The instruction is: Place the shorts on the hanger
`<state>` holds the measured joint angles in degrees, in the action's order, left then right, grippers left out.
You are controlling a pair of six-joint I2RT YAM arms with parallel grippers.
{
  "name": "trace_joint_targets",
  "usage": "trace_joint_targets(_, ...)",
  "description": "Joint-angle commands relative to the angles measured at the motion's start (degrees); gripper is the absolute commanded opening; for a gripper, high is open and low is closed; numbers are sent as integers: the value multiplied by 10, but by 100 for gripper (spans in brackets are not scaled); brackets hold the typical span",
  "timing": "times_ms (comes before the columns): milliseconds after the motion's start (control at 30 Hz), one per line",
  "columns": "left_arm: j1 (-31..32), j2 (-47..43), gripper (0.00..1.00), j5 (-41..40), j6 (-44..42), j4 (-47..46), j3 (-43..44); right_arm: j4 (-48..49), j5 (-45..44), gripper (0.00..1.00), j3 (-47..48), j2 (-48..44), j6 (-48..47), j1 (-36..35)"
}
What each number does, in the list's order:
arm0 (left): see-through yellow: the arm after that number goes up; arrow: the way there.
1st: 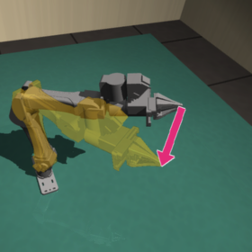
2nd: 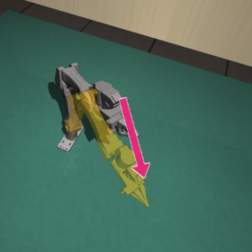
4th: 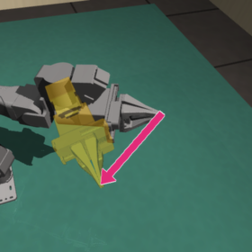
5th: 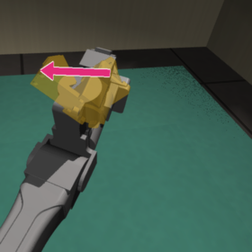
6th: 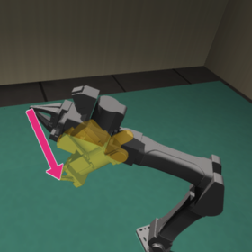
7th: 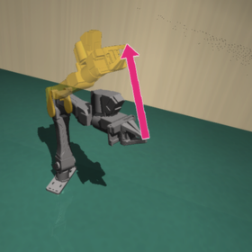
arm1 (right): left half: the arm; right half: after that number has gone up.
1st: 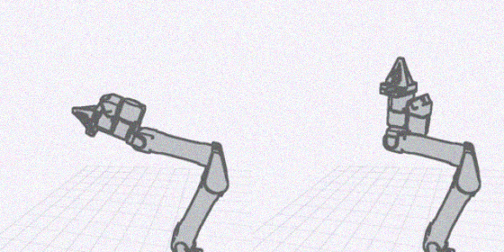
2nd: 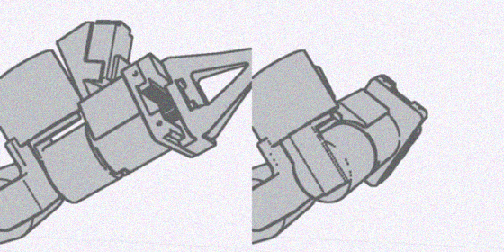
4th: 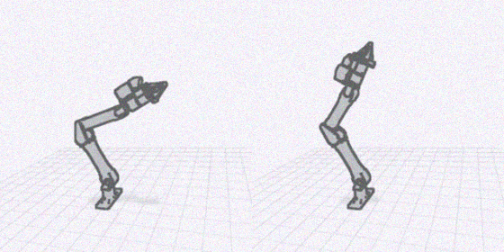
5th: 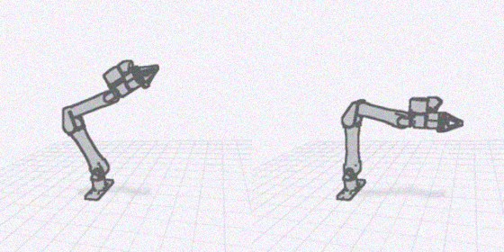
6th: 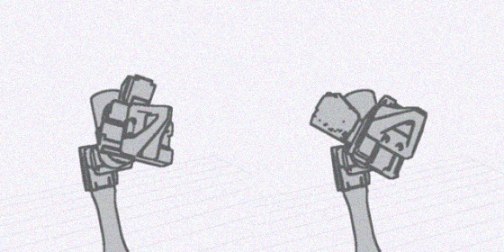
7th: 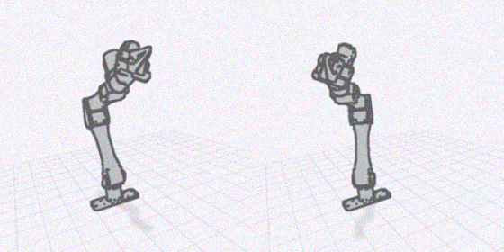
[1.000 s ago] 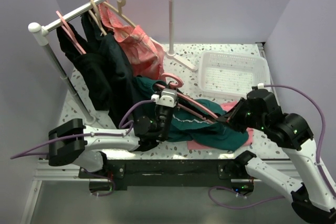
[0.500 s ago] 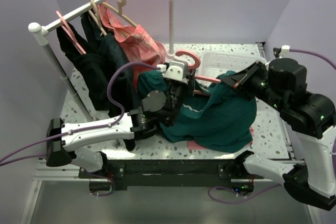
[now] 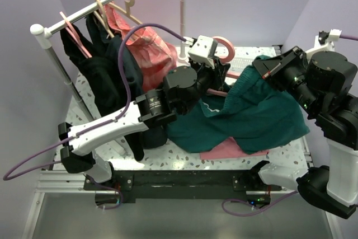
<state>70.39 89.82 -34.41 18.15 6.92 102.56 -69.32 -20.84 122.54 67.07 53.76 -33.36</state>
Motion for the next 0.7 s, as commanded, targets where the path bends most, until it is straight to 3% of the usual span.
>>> trace_joint_targets(0,-29,20,0,136,86,45,23,37,-30,0,-55,-31,-39,1)
trace_joint_targets(300,-41,70,0,169,102,71,60,30,-62,0,-14,-38,-73,0)
trace_joint_targets(567,-67,59,0,126,68,106,86,-7,-10,0,-106,-88,-101,0)
trace_joint_targets(667,-69,46,0,138,55,95,63,-28,-5,17,-129,-108,-120,1)
